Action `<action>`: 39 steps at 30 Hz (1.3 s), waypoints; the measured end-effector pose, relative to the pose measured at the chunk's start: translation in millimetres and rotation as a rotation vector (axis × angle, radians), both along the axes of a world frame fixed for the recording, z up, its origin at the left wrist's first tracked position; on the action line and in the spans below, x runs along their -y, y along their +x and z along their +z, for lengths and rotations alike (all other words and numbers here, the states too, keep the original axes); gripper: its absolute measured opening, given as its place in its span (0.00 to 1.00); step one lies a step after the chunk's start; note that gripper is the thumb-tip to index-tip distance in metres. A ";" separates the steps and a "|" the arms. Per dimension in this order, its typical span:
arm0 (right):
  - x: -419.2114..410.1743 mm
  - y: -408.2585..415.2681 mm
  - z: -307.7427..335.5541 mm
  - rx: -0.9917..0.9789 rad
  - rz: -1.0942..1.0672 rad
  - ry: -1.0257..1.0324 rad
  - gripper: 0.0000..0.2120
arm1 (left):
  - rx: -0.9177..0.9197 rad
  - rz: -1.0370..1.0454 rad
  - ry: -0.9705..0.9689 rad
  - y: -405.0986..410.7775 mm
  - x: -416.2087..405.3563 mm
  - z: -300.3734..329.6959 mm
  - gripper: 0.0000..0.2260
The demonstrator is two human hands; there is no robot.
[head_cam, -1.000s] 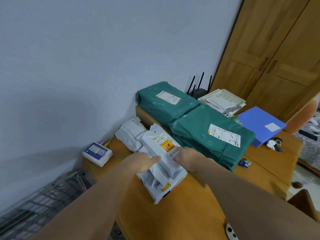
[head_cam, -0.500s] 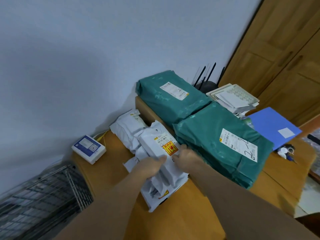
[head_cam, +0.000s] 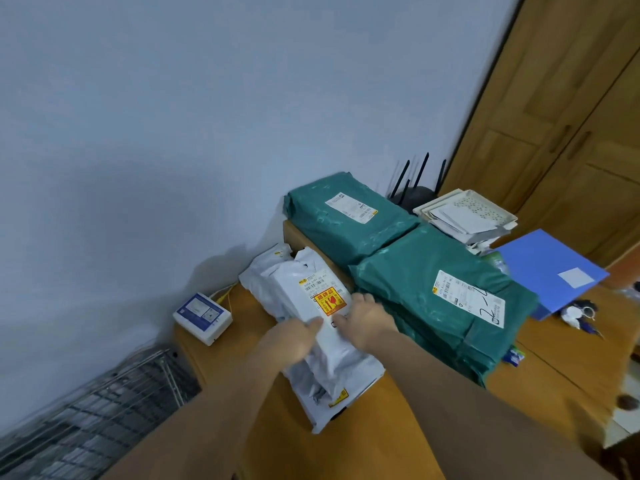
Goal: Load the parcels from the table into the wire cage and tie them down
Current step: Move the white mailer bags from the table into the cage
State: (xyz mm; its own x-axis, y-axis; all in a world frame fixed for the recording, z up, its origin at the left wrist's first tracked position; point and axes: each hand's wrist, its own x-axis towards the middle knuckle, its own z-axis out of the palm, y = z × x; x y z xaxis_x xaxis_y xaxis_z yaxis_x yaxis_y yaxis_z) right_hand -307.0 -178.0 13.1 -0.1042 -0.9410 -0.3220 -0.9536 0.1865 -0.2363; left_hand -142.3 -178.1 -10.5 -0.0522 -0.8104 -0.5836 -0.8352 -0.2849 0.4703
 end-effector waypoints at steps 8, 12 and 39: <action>-20.9 32.9 124.1 0.229 0.083 -0.188 0.28 | -0.008 0.058 -0.279 62.9 -14.6 125.2 0.26; -43.6 45.5 186.8 0.357 0.023 -0.377 0.34 | -0.021 0.067 -0.396 75.6 -30.5 195.7 0.27; -246.3 406.7 167.3 0.732 0.419 0.016 0.25 | 0.442 0.396 -0.489 427.8 -319.0 179.5 0.25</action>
